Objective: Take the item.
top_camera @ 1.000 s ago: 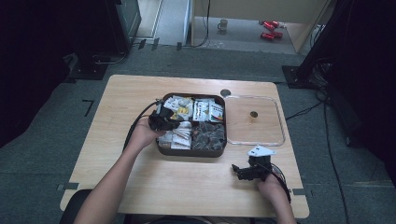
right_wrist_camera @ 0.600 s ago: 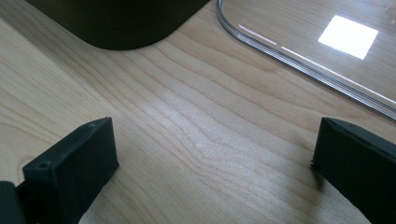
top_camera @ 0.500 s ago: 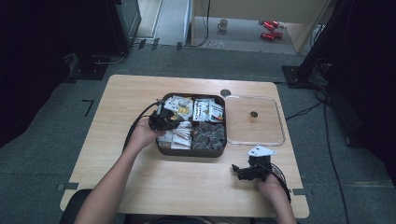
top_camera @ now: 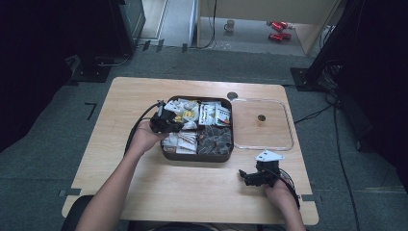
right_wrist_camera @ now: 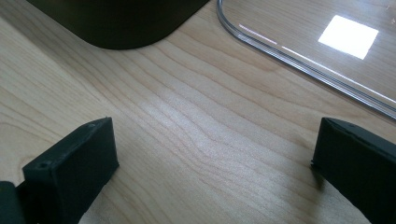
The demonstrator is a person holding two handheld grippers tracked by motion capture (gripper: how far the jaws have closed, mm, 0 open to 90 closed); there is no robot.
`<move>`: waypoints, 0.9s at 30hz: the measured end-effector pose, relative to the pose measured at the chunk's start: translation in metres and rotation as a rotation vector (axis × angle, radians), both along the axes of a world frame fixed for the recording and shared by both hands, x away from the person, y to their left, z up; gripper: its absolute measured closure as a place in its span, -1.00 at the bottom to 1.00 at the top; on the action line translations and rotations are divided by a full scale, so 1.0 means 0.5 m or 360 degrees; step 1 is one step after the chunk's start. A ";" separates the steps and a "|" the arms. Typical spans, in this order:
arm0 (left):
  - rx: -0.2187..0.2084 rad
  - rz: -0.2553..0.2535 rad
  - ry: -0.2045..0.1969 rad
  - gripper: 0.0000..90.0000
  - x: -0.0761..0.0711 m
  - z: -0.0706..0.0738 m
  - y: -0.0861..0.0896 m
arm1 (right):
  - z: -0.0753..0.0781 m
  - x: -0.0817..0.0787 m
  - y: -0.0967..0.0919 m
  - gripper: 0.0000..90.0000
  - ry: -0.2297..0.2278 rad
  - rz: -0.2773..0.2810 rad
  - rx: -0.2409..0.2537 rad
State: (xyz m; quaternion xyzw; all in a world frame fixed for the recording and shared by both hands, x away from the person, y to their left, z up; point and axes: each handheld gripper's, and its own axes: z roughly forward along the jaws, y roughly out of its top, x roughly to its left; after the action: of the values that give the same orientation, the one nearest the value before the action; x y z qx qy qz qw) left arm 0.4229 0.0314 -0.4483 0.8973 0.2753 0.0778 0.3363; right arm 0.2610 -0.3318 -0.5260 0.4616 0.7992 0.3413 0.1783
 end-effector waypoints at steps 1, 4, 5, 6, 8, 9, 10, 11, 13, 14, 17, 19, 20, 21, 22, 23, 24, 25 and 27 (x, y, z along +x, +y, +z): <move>0.0000 0.0000 0.0000 1.00 0.000 0.000 0.000 | 0.000 0.000 0.000 -1.00 0.0000 0.0000 0.0000; -0.0015 -0.0001 -0.0008 1.00 -0.004 0.007 0.002 | 0.000 0.000 0.000 -1.00 0.0000 0.0000 0.0000; -0.0025 0.0004 -0.0010 1.00 -0.005 0.009 0.003 | 0.000 0.000 0.000 -1.00 0.0000 0.0000 0.0000; -0.0025 0.0004 -0.0010 1.00 -0.005 0.009 0.003 | 0.000 0.000 0.000 -1.00 0.0000 0.0000 0.0000; -0.0032 0.0005 -0.0011 1.00 -0.006 0.013 0.007 | 0.000 0.000 0.000 -1.00 0.0000 0.0000 0.0000; -0.0037 0.0008 -0.0010 1.00 -0.006 0.014 0.008 | 0.000 0.000 -0.001 -1.00 0.0001 0.0002 0.0003; -0.0037 0.0010 -0.0014 1.00 -0.007 0.016 0.010 | 0.000 0.000 -0.001 -1.00 0.0001 0.0002 0.0003; -0.0040 0.0013 -0.0016 1.00 -0.009 0.020 0.014 | 0.000 0.000 -0.001 -1.00 0.0001 0.0004 0.0002; -0.0047 0.0015 -0.0023 1.00 -0.011 0.024 0.018 | 0.000 0.000 -0.001 -1.00 0.0001 0.0005 0.0002; -0.0050 0.0019 -0.0023 1.00 -0.012 0.026 0.020 | 0.000 0.000 -0.001 -1.00 0.0001 0.0007 0.0002; -0.0056 0.0025 -0.0027 1.00 -0.014 0.030 0.026 | 0.000 0.001 -0.001 -1.00 0.0001 0.0011 0.0001; -0.0075 0.0048 -0.0042 0.99 -0.018 0.036 0.034 | 0.000 0.002 -0.001 -1.00 0.0001 0.0011 0.0002; -0.0075 0.0048 -0.0042 0.99 -0.018 0.036 0.034 | 0.000 0.002 -0.001 -1.00 0.0001 0.0011 0.0002; -0.0086 0.0056 -0.0045 0.99 -0.019 0.037 0.037 | 0.000 0.002 -0.001 -1.00 0.0001 0.0011 0.0002; -0.0092 0.0063 -0.0043 0.99 -0.021 0.040 0.043 | 0.000 0.002 -0.001 -1.00 0.0001 0.0015 0.0001; -0.0094 0.0067 -0.0045 0.99 -0.021 0.041 0.046 | 0.000 0.003 -0.001 -1.00 0.0001 0.0016 0.0001; -0.0094 0.0067 -0.0045 0.99 -0.021 0.041 0.046 | 0.000 0.003 -0.001 -1.00 0.0001 0.0017 0.0001; -0.0104 0.0073 -0.0046 0.99 -0.023 0.044 0.052 | 0.000 0.003 -0.001 -1.00 0.0000 0.0017 0.0001; -0.0111 0.0076 -0.0048 0.99 -0.024 0.046 0.054 | 0.000 0.003 -0.001 -1.00 0.0000 0.0018 0.0001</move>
State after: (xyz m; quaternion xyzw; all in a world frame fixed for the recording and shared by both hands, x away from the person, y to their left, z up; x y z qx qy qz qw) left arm 0.4108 0.0585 -0.4253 0.8769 0.2942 0.0897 0.3695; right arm 0.2627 -0.3322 -0.5259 0.4571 0.8017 0.3425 0.1762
